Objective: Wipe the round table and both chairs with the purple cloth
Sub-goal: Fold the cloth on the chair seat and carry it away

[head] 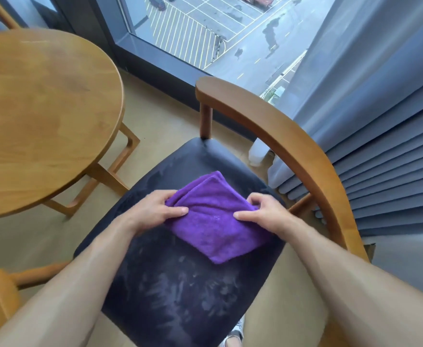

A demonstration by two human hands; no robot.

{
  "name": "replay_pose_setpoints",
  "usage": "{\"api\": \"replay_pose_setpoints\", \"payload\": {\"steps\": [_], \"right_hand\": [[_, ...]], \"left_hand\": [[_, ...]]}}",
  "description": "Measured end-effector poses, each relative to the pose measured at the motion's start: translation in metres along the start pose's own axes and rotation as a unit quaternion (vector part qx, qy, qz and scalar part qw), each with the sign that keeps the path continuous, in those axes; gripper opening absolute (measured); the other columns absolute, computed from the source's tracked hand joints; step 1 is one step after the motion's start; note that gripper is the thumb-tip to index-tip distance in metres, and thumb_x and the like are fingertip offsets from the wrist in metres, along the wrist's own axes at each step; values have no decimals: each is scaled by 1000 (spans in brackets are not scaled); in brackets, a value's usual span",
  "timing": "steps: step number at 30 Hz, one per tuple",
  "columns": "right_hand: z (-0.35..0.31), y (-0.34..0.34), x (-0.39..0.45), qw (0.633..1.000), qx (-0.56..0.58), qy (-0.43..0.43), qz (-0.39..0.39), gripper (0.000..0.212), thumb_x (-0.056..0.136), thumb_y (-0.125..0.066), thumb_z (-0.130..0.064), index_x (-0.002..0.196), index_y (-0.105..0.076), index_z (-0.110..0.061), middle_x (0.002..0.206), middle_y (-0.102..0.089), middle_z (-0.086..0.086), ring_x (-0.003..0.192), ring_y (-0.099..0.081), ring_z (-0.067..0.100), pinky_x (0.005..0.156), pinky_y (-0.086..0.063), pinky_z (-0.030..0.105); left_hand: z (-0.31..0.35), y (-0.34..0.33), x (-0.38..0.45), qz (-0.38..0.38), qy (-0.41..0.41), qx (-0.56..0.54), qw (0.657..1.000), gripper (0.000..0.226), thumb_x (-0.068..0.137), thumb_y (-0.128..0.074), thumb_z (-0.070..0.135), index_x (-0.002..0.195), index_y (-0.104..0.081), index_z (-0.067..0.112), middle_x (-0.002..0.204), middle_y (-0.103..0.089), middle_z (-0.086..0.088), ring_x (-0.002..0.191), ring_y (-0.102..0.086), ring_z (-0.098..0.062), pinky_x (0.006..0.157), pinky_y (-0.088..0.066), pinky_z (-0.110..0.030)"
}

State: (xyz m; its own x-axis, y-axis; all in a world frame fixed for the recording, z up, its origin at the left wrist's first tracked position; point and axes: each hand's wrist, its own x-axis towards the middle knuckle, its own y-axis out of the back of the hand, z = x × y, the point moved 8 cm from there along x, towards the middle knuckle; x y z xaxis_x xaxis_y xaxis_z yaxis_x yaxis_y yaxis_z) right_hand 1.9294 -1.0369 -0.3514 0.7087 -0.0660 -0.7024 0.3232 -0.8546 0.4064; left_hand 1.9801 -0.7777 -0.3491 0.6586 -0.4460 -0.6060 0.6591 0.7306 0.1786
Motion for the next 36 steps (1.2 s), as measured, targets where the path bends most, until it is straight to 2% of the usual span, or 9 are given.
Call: {"api": "replay_pose_setpoints", "payload": {"steps": [3,6,9,14,20,24,28,31,36], "right_hand": [[-41,13,29,996,-76,36,39,38,71,-82,-49,94,-64,-25,93,-67,-4,89,-64,16,76,-53,33],[-35,5,52,988,-102,-21,113,51,77,-80,-39,116,-60,-15,111,-66,5,104,-63,25,90,-52,39],[1,-17,48,977,-4,-141,157,45,77,-77,-38,102,-65,-2,107,-69,16,98,-67,33,85,-58,44],[31,-59,31,956,143,-188,175,46,71,-80,-37,97,-66,-2,99,-71,15,90,-71,31,84,-59,46],[28,-82,30,940,200,-220,168,44,66,-85,-45,80,-60,-11,90,-63,4,78,-63,23,79,-56,36],[33,-100,23,923,284,-221,134,44,64,-87,-38,92,-70,-8,95,-72,6,88,-69,27,83,-58,39],[22,-81,16,932,330,-102,107,24,70,-81,-33,85,-77,-15,86,-77,2,88,-74,22,74,-60,36],[11,-65,4,952,285,-27,106,20,72,-80,-36,83,-77,-20,82,-77,1,76,-74,16,60,-58,31],[36,-99,-14,934,301,-187,54,10,71,-78,-4,76,-70,-5,71,-74,11,59,-70,24,54,-57,31]], "left_hand": [[-47,17,-21,92,72,-86,989,19,84,-79,28,102,-77,29,100,-77,-1,87,-75,-15,70,-61,-30],[-84,25,-20,213,174,10,961,15,79,-80,27,87,-76,16,86,-75,-7,78,-71,-20,73,-60,-37],[-82,30,-13,276,211,55,936,30,75,-76,47,86,-70,20,85,-68,3,85,-65,-19,73,-52,-34],[-62,33,4,340,210,102,911,63,72,-73,65,108,-62,14,107,-64,-3,102,-61,-26,78,-47,-36],[-66,27,15,255,270,-38,928,87,56,-83,71,112,-65,6,113,-66,-9,103,-65,-30,93,-54,-41],[-67,11,7,172,282,-158,931,58,54,-95,49,91,-71,11,78,-76,-3,69,-74,-19,60,-57,-27],[-61,10,2,125,201,-252,938,23,80,-83,22,100,-75,12,99,-77,-12,87,-76,-27,81,-61,-40],[-60,7,-7,136,128,-335,924,20,91,-72,17,111,-72,12,102,-77,-12,92,-75,-28,75,-62,-39],[-96,-24,-39,177,283,-256,907,23,88,-75,13,101,-70,-4,83,-77,-15,68,-75,-27,54,-57,-31]]}}
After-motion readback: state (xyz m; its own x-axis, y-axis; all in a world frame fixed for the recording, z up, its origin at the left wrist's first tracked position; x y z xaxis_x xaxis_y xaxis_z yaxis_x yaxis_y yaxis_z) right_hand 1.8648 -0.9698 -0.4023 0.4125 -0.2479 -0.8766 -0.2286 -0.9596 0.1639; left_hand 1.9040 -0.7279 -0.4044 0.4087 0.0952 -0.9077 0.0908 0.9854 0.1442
